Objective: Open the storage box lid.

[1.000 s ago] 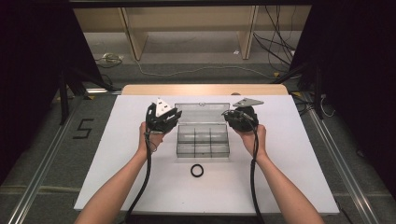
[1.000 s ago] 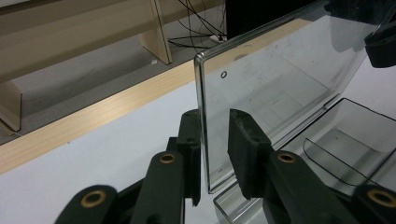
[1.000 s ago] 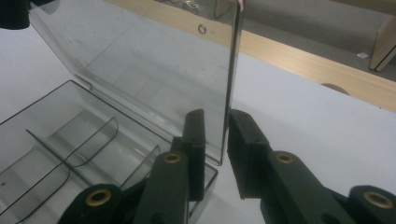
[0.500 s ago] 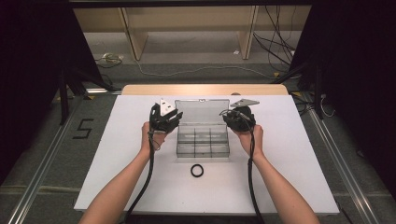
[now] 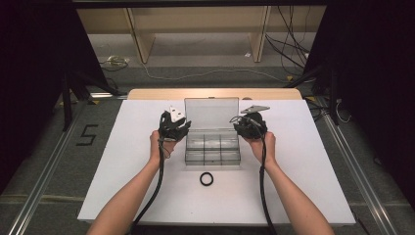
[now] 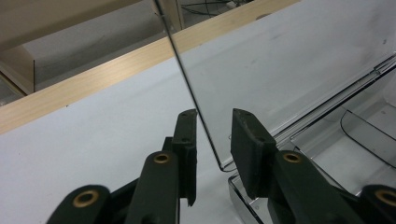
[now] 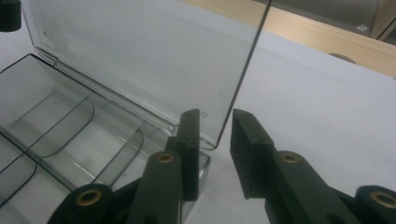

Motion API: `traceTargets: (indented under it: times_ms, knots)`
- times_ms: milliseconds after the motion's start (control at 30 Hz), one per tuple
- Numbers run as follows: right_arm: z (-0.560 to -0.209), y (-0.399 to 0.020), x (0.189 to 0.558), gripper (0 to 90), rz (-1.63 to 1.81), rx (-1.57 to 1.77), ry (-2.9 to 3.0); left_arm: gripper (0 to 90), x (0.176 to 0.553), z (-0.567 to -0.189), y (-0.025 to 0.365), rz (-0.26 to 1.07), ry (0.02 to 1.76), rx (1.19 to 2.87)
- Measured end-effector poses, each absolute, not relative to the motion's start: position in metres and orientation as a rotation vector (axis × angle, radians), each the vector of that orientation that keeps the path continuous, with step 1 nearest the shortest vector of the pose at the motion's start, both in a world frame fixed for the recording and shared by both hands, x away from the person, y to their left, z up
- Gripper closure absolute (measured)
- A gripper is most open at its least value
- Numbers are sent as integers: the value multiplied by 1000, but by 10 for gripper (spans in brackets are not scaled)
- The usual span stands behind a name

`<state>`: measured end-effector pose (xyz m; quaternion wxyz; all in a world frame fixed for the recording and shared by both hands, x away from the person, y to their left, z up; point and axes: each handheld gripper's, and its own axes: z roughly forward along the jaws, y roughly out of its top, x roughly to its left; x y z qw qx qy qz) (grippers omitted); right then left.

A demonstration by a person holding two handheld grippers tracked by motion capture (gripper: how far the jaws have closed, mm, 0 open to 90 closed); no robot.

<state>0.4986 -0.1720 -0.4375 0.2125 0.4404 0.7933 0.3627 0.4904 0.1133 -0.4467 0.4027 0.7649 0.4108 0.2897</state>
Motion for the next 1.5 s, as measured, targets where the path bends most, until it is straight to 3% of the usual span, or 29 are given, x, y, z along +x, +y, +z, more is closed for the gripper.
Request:
traceTargets:
  times_ms: [167, 300, 600, 733, 1100, 1500]
  knots:
    - [-436, -177, 495, 705, 1004, 1231, 2215, 640, 484, -446, 118, 716, 1041, 1909]
    - [-434, -181, 490, 670, 994, 1206, 2242, 526, 476, -445, 122, 689, 1048, 1910]
    - [-429, -183, 470, 491, 996, 1133, 2351, 264, 445, -440, 135, 636, 1019, 1937]
    - [-425, -185, 459, 391, 1018, 1112, 2389, 198, 430, -440, 142, 625, 1004, 1964]
    - [-418, -191, 431, 157, 1070, 1074, 2453, 117, 406, -430, 151, 590, 976, 1998]
    - [-417, -200, 396, 63, 1047, 1008, 2490, 52, 380, -429, 151, 543, 929, 2027]
